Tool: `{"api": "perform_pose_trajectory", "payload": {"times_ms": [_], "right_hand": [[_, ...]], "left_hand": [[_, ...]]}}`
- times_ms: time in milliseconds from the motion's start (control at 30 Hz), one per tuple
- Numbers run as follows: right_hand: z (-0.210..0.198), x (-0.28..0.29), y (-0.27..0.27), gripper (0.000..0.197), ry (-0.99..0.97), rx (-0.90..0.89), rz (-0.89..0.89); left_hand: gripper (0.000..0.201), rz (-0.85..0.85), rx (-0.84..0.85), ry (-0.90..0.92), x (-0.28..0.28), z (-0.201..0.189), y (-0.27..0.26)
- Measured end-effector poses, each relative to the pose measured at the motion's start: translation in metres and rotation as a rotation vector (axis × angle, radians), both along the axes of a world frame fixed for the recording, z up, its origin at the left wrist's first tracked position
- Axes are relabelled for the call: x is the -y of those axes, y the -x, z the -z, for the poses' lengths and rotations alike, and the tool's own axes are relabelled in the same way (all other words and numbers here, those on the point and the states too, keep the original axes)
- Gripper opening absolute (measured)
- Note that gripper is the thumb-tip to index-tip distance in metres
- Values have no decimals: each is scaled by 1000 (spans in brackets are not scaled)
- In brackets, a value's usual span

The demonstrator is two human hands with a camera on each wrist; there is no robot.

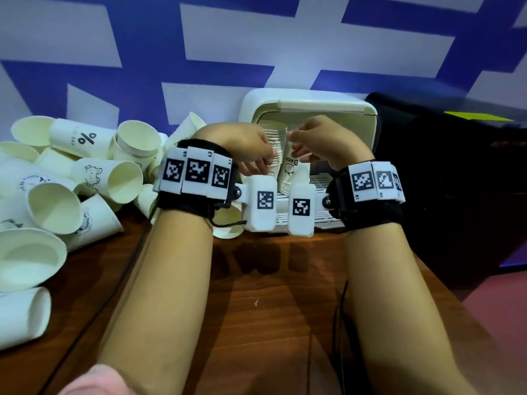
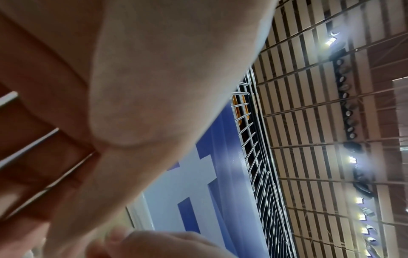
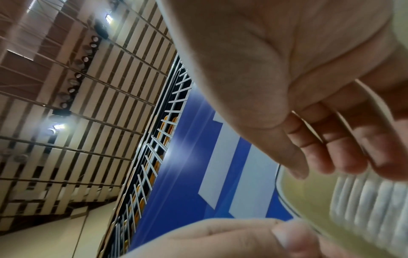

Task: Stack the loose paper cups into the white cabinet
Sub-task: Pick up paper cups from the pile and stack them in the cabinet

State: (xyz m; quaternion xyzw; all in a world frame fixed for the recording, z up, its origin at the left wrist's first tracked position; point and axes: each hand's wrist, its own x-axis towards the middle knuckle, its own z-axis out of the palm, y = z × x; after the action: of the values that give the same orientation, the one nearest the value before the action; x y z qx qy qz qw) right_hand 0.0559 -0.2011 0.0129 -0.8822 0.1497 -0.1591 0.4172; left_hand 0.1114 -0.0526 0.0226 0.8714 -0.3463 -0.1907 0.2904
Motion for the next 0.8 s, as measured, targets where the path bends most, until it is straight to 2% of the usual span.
{"api": "perform_pose_trajectory", "payload": {"times_ms": [167,333,567,700,800], "right_hand": [[-2,-33,-3,15,64,7,-125],[4,-59,-5,21,136,-116,-217],[12,-87,-7,28,213,-298,-257],[21,-101,-9,32,275,-421,-259],[24,-111,-9,30,374,-468,-253]], "left_hand": [[26,-110,64,-28,-28,0,-1],[31,-278,42,1,-57,19,-16],[26,-283,-116,74,-75,27,-19],[34,-281,-146,-11,-70,34,-19],[29,-278,-164,-84,-65,40,-23]]}}
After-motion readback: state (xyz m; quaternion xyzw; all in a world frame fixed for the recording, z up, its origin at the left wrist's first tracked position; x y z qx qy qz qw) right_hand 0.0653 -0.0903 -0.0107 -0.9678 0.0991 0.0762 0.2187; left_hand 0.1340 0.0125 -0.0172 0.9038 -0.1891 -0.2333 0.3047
